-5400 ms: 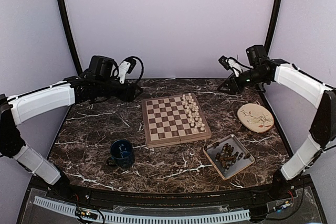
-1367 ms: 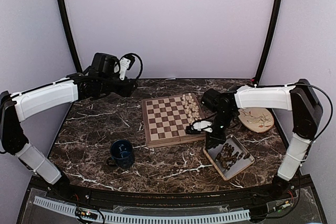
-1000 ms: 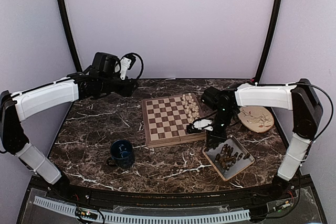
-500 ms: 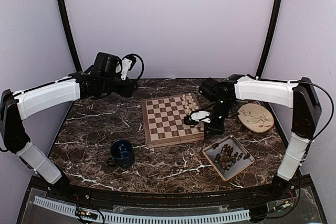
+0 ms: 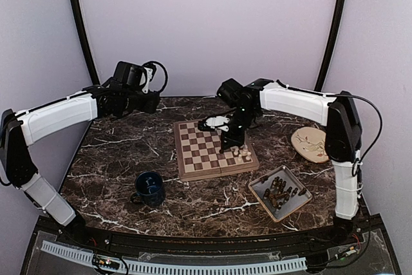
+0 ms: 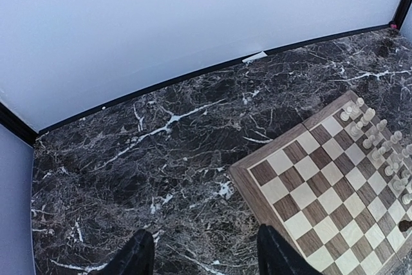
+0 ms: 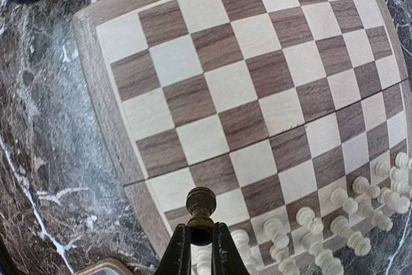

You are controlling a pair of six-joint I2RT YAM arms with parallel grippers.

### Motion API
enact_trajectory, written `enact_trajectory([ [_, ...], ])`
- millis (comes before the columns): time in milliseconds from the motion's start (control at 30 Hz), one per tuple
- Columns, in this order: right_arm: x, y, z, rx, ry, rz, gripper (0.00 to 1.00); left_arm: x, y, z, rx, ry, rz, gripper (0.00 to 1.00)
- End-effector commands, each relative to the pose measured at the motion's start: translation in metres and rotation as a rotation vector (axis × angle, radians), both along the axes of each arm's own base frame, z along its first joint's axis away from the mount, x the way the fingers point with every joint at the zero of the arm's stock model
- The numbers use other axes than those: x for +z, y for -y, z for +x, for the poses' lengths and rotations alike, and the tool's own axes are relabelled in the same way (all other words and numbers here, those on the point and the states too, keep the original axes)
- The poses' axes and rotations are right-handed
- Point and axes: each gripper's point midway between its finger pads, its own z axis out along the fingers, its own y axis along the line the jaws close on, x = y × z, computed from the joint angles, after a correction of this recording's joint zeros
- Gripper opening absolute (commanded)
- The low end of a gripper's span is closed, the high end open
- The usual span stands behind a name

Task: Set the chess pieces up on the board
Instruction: Place the rook on the chessboard.

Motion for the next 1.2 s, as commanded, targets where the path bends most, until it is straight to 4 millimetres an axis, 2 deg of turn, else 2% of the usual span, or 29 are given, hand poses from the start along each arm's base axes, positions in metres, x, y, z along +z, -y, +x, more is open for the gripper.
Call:
enact_trajectory([
  [0,0.009,-0.037,0.013,-0.011,0.005,0.073,0.04,0.033,-0.014,-0.004,0.055,0.072,-0.04,0.56],
  [100,-0.001,-0.053,0.02,-0.014,-0.005,0.081,0.04,0.044,-0.02,-0.006,0.064,0.113,-0.057,0.56],
  [233,-0.008,-0.069,0.028,-0.014,0.004,0.085,0.04,0.047,-0.023,-0.005,0.067,0.119,-0.052,0.56],
  [400,-0.024,-0.077,0.032,-0.017,0.026,0.059,0.05,0.048,-0.023,-0.005,0.059,0.116,-0.056,0.56],
  [533,-0.03,-0.079,0.036,-0.028,0.028,0.057,0.05,0.048,-0.022,-0.006,0.048,0.114,-0.057,0.56],
  [600,-0.032,-0.081,0.036,-0.031,0.026,0.058,0.09,0.047,-0.02,-0.006,0.04,0.112,-0.058,0.56],
  [667,-0.031,-0.081,0.037,-0.039,0.028,0.061,0.19,0.047,-0.019,-0.006,0.036,0.11,-0.058,0.56],
  [733,-0.027,-0.082,0.04,-0.05,0.039,0.068,0.29,0.043,-0.017,-0.005,0.026,0.101,-0.055,0.56],
  [800,-0.015,-0.081,0.042,-0.061,0.058,0.082,0.38,0.039,-0.014,-0.005,0.008,0.09,-0.052,0.56],
  [933,0.019,-0.07,0.038,-0.069,0.067,0.13,0.4,0.024,0.003,-0.006,-0.088,0.038,-0.045,0.57],
  [1100,0.068,-0.026,0.041,-0.138,0.061,0.23,0.4,-0.001,0.039,-0.013,-0.271,-0.067,-0.07,0.55],
  [1133,0.065,-0.012,0.038,-0.161,0.041,0.236,0.4,-0.006,0.046,-0.015,-0.307,-0.09,-0.076,0.53],
  [1167,0.072,0.002,0.039,-0.186,0.044,0.26,0.39,-0.009,0.054,-0.019,-0.349,-0.112,-0.08,0.51],
])
